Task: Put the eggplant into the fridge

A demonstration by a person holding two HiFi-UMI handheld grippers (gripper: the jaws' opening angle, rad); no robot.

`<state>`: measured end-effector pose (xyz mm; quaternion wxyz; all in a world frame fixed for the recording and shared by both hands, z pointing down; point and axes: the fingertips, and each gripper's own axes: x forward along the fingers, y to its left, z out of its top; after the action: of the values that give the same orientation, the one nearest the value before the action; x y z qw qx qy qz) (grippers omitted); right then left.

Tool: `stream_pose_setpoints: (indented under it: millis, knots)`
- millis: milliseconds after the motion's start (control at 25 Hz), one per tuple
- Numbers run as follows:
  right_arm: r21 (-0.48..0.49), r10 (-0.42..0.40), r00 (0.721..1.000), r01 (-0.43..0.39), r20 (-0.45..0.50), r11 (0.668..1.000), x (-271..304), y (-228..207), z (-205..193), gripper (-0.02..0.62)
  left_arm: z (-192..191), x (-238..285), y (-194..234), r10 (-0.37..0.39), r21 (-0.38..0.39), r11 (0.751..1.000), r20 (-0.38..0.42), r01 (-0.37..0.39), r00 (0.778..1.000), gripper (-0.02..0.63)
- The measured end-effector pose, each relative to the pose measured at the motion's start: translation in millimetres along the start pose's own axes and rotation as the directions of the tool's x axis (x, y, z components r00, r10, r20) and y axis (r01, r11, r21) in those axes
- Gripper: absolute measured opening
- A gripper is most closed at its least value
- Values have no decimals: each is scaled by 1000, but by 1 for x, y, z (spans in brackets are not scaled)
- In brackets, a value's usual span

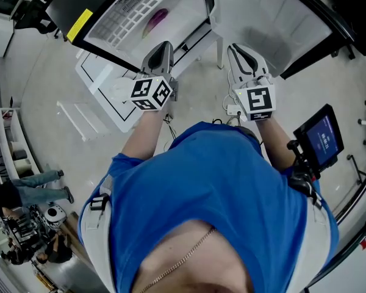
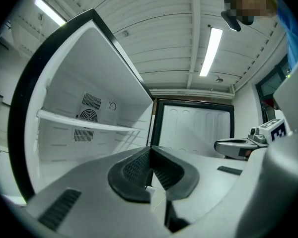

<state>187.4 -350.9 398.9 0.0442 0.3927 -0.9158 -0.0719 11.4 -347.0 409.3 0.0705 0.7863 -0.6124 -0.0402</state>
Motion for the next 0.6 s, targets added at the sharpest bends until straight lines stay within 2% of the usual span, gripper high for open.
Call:
stream_pose_setpoints:
  millis: [320,600]
  knots:
    - [-8,-59,998,59,6,998,-27,5,1,37,6,-27,-12,-32,-1,999,36,32,999,9]
    - [1,-210,977,210,-46,978,-56,-45,-12,37,3,-16,-26,-96,-31,995,18,97,995,9]
